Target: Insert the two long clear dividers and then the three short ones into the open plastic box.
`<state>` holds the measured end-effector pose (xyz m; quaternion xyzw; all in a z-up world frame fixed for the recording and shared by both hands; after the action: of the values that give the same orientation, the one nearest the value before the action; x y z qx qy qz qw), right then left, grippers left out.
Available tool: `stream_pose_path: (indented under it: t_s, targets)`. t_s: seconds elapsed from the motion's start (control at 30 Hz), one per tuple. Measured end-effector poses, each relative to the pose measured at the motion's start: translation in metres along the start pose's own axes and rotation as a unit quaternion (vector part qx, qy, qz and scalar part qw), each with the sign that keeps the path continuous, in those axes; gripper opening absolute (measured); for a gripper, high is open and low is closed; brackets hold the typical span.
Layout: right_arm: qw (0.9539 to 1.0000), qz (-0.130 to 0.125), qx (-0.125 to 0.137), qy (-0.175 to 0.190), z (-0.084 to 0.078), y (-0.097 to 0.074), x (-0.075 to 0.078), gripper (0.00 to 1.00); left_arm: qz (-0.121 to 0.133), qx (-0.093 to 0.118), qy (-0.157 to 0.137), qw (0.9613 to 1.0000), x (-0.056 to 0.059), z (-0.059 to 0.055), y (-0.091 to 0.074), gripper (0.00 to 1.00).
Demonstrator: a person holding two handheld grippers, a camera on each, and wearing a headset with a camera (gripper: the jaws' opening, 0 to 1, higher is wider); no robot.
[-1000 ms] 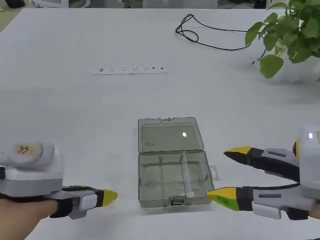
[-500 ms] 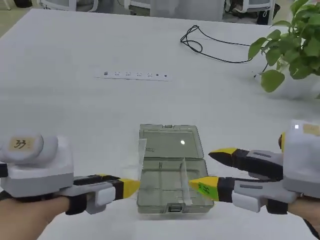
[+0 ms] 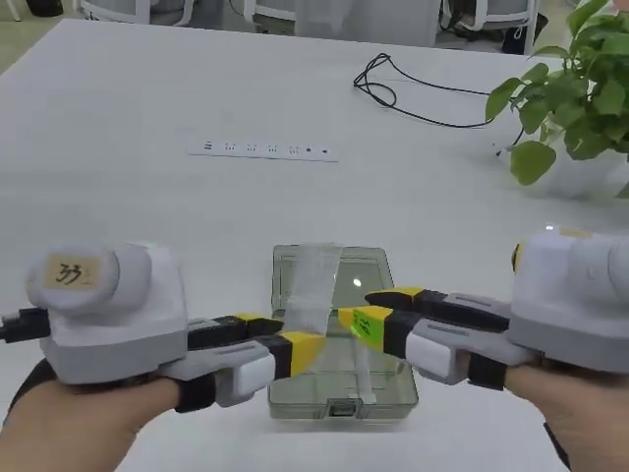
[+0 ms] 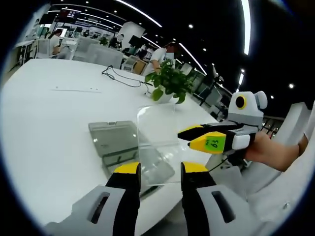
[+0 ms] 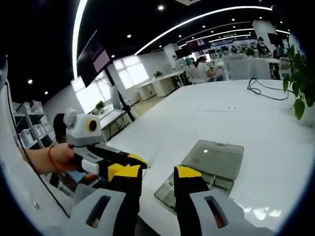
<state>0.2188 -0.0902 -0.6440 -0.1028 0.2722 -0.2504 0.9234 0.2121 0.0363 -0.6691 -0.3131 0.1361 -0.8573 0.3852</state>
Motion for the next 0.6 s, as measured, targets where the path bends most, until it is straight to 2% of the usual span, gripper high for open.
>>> stream_pose_path:
  t_s: [0.27,0.6]
  targets:
    - [0.9999,0.003,0.002,0.014,0.0,0.007,-0.004,0.19,-0.004,0.002,0.031,0.9995,0.005,0.0,0.003,0.3]
    - [0.9995,-0.004,0.002,0.03,-0.001,0.014,-0.002,0.14,-0.009,0.001,0.038,0.9992,0.006,0.001,0.004,0.3]
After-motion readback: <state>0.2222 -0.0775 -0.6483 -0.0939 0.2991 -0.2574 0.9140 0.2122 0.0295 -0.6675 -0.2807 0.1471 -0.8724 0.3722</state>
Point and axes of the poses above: the centre of the closed fingertips' face, and the gripper's own axes: y roughly forward along the fingers, x roughly to its right, z roughly out of its top, the point moved 6 cm from there along -y, roughly backward along the fingers, and after that the axes turned 9 degrees about z, right-handed, at the moved point
